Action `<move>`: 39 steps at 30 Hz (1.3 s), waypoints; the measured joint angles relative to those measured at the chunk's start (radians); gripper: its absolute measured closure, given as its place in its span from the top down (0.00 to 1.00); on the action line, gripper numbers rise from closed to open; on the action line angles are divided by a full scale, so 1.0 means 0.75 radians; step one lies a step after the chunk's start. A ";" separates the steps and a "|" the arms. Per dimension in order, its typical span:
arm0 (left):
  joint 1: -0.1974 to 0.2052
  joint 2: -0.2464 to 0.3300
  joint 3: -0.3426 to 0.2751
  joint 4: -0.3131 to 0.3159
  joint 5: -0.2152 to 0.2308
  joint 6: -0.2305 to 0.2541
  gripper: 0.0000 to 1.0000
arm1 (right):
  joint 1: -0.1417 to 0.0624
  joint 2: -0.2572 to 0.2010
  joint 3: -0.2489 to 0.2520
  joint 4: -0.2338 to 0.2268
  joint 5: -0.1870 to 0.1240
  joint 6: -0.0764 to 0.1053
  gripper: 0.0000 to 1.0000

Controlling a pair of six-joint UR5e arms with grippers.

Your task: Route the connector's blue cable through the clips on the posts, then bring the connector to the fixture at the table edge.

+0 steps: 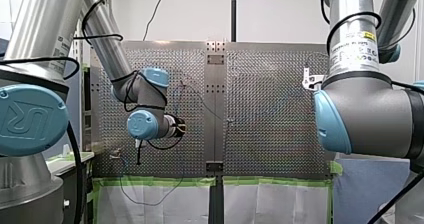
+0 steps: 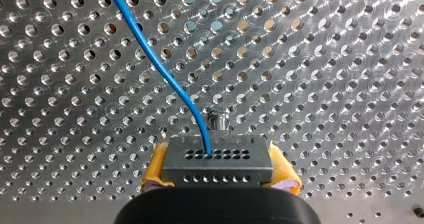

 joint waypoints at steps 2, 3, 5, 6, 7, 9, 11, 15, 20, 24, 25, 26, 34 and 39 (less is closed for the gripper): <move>0.000 0.000 0.001 0.000 0.000 0.000 1.00 | 0.000 0.000 0.000 0.000 0.000 0.000 0.00; 0.000 0.000 0.001 -0.001 0.000 0.000 1.00 | 0.000 0.000 0.000 0.000 0.000 0.000 0.00; 0.000 0.000 0.001 -0.001 0.000 0.000 1.00 | -0.001 0.000 0.000 0.000 0.000 0.000 0.00; 0.000 0.000 0.001 -0.002 0.000 0.000 1.00 | -0.001 0.000 0.000 0.000 0.000 0.000 0.00; 0.000 0.000 0.001 -0.002 0.000 0.000 1.00 | -0.001 0.000 0.000 -0.001 0.000 0.000 0.00; 0.000 0.000 0.001 -0.002 0.000 0.000 1.00 | -0.002 0.001 0.000 -0.003 0.000 0.000 0.00; 0.000 0.000 0.001 -0.002 0.000 0.000 1.00 | -0.003 0.001 0.000 -0.006 -0.001 0.001 0.00; 0.000 0.000 0.001 -0.001 0.000 0.000 1.00 | -0.001 0.001 0.000 -0.009 -0.001 0.002 0.00; 0.000 0.000 0.001 -0.001 0.000 0.000 1.00 | 0.001 0.001 0.000 -0.014 -0.006 0.002 0.00; 0.000 0.000 0.001 -0.001 0.000 0.000 1.00 | 0.003 0.001 0.000 -0.015 -0.022 0.002 0.00; 0.000 0.000 0.001 -0.001 0.000 0.000 1.00 | 0.003 0.001 0.000 -0.015 -0.025 0.002 0.00; 0.000 0.000 0.001 -0.001 0.000 0.000 1.00 | 0.003 0.001 0.000 -0.015 -0.026 0.002 0.00; 0.000 0.000 0.002 -0.001 0.000 0.000 1.00 | 0.005 0.000 -0.006 0.014 -0.011 0.002 0.00; 0.000 0.000 0.001 -0.001 0.000 0.000 1.00 | 0.006 0.000 -0.007 0.050 0.011 0.003 0.00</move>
